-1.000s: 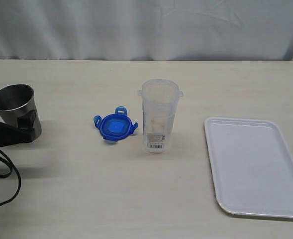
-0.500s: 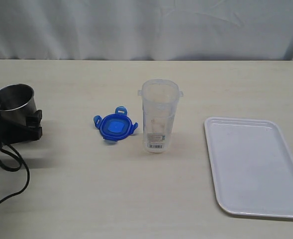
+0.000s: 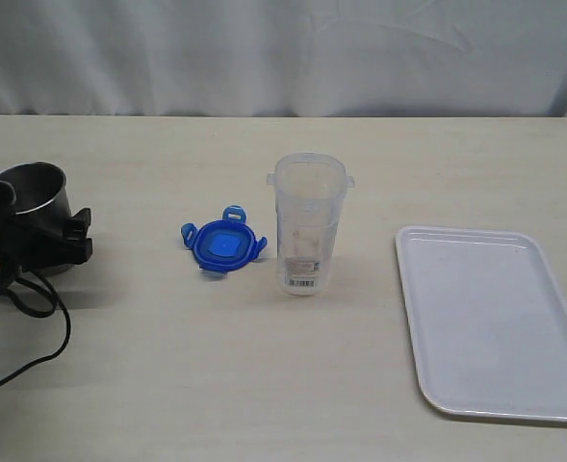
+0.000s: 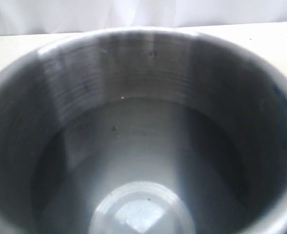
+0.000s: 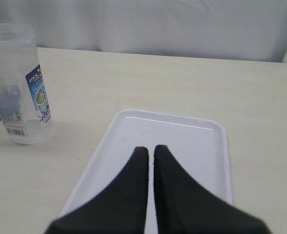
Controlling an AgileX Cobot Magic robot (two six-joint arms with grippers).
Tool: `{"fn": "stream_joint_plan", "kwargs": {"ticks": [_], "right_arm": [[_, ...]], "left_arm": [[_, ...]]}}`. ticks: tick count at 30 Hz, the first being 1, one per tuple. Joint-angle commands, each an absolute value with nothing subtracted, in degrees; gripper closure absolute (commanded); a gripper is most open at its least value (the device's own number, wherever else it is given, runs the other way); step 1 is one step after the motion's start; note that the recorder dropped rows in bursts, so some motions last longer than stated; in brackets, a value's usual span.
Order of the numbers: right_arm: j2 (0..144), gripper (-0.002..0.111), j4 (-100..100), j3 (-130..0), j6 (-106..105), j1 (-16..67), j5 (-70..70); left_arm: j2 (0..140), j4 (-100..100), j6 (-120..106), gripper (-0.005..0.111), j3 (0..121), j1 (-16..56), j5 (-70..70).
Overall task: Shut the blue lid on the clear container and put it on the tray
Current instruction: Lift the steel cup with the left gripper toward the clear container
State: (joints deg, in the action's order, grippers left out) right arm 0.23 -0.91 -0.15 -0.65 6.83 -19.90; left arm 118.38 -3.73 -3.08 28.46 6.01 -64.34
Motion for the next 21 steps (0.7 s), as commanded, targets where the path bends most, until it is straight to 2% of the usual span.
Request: {"fn": "stream_joint_plan", "kwargs": {"ticks": [1, 21], "right_arm": [[0.00, 0.104, -0.83, 0.00, -0.43, 6.48, -19.80], [0.00, 0.104, -0.83, 0.00, -0.43, 6.48, -19.80]], "left_arm": [[118.40, -4.13, -3.18, 0.005, 30.09, 5.75, -61.53], [118.40, -3.72, -3.03, 0.006, 30.09, 5.75, -62.65]]}}
